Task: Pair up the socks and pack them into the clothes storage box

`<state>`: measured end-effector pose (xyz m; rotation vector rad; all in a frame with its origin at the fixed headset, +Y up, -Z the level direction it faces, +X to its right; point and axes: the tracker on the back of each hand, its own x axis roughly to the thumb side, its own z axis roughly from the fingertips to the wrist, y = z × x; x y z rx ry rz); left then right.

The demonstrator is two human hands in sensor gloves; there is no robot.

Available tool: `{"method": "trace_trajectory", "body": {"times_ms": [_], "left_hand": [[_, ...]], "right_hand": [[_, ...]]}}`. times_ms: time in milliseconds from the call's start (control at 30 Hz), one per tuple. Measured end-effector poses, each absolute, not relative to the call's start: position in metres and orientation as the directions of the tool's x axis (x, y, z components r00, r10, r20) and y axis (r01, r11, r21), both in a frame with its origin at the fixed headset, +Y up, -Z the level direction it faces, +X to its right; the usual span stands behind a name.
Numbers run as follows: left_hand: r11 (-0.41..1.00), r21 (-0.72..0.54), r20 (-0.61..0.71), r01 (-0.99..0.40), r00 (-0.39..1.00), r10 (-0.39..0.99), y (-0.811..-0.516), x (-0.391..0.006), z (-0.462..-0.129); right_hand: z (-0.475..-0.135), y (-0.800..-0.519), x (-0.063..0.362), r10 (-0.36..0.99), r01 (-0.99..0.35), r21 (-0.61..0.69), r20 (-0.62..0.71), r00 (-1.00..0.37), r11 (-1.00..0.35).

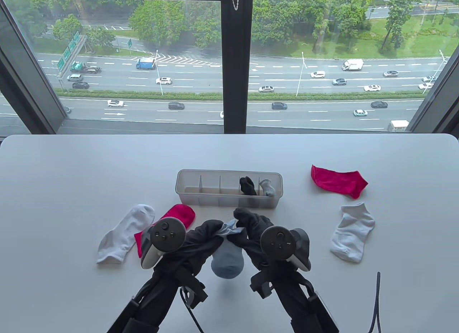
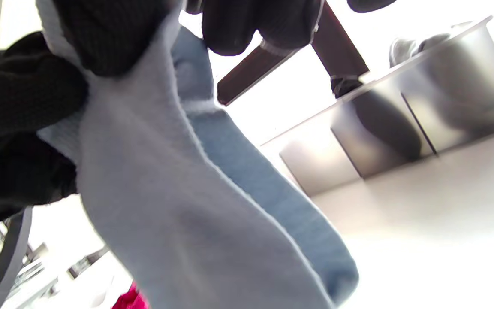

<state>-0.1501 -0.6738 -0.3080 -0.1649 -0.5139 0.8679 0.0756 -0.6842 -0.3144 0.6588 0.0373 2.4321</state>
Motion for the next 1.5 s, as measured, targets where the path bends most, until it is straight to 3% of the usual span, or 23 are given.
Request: {"method": "trace_trajectory", "body": {"times_ms": [33,67,167,233,300,367,467,567,667,733,767,867,933,1000,1067,1133,1233,1367,1500], "left_hand": [[0.677,-0.337,0.386,-0.654,0.56,0.733,-0.673,-0.149,-0.308],[0.704,-0.331,0.389,-0.628,0.589,0.708,-0.672,-0.147,-0.307],[0.767,-0.254,0.386,-0.589,0.666,0.639,-0.671,-0.147,-0.308],[0.767,-0.27,0.364,-0.582,0.675,0.641,-0.671,-0.15,-0.309],[0.731,-0.321,0.347,-0.602,0.644,0.682,-0.669,-0.155,-0.31],[0.62,-0.451,0.298,-0.642,0.547,0.782,-0.668,-0.162,-0.314],[0.446,-0.597,0.146,-0.667,0.457,0.878,-0.677,-0.166,-0.319],[0.513,-0.602,0.06,-0.612,0.606,0.793,-0.706,-0.159,-0.325],[0.64,-0.506,-0.001,-0.578,0.742,0.67,-0.737,-0.151,-0.328],[0.73,-0.486,0.038,-0.48,0.823,0.566,-0.737,-0.151,-0.324],[0.763,-0.501,0.132,-0.408,0.836,0.533,-0.731,-0.15,-0.323],[0.71,-0.653,0.28,-0.264,0.786,0.551,-0.724,-0.139,-0.317],[0.576,-0.805,0.249,-0.14,0.802,0.543,-0.738,-0.128,-0.31],[0.502,-0.864,0.216,-0.035,0.875,0.433,-0.753,-0.125,-0.308],[0.545,-0.836,0.225,-0.06,0.869,0.441,-0.758,-0.126,-0.31],[0.577,-0.814,0.214,-0.07,0.887,0.409,-0.765,-0.132,-0.314],[0.568,-0.814,0.188,-0.123,0.869,0.457,-0.775,-0.14,-0.319],[0.545,-0.823,0.166,-0.16,0.85,0.5,-0.777,-0.144,-0.321],[0.531,-0.83,0.155,-0.173,0.841,0.518,-0.779,-0.145,-0.322]], "right_hand": [[-0.315,-0.687,0.076,0.606,-0.53,0.296,0.441,-0.662,-0.795],[-0.315,-0.689,0.077,0.638,-0.552,0.322,0.432,-0.637,-0.769],[-0.316,-0.692,0.078,0.707,-0.683,0.221,0.377,-0.599,-0.696],[-0.317,-0.693,0.077,0.721,-0.687,0.249,0.383,-0.578,-0.683],[-0.316,-0.692,0.076,0.724,-0.688,0.257,0.39,-0.569,-0.679],[-0.318,-0.687,0.076,0.797,-0.706,0.379,0.368,-0.479,-0.599],[-0.323,-0.692,0.075,0.896,-0.709,0.552,0.206,-0.395,-0.439],[-0.327,-0.713,0.071,0.795,-0.631,0.517,0.182,-0.578,-0.578],[-0.328,-0.74,0.066,0.61,-0.535,0.347,0.152,-0.778,-0.77],[-0.329,-0.743,0.068,0.521,-0.447,0.323,0.196,-0.831,-0.834],[-0.327,-0.74,0.069,0.48,-0.397,0.325,0.239,-0.844,-0.859],[-0.325,-0.733,0.071,0.468,-0.375,0.319,0.3,-0.831,-0.87],[-0.324,-0.732,0.07,0.494,-0.368,0.379,0.322,-0.808,-0.849],[-0.323,-0.734,0.066,0.507,-0.325,0.472,0.334,-0.794,-0.82],[-0.322,-0.739,0.062,0.485,-0.215,0.584,0.356,-0.799,-0.783],[-0.32,-0.75,0.056,0.44,-0.016,0.749,0.372,-0.817,-0.663],[-0.315,-0.769,0.048,0.357,0.069,0.738,0.403,-0.843,-0.671],[-0.315,-0.777,0.043,0.332,-0.094,0.528,0.375,-0.866,-0.844],[-0.318,-0.776,0.046,0.454,-0.25,0.559,0.261,-0.852,-0.79]]}}
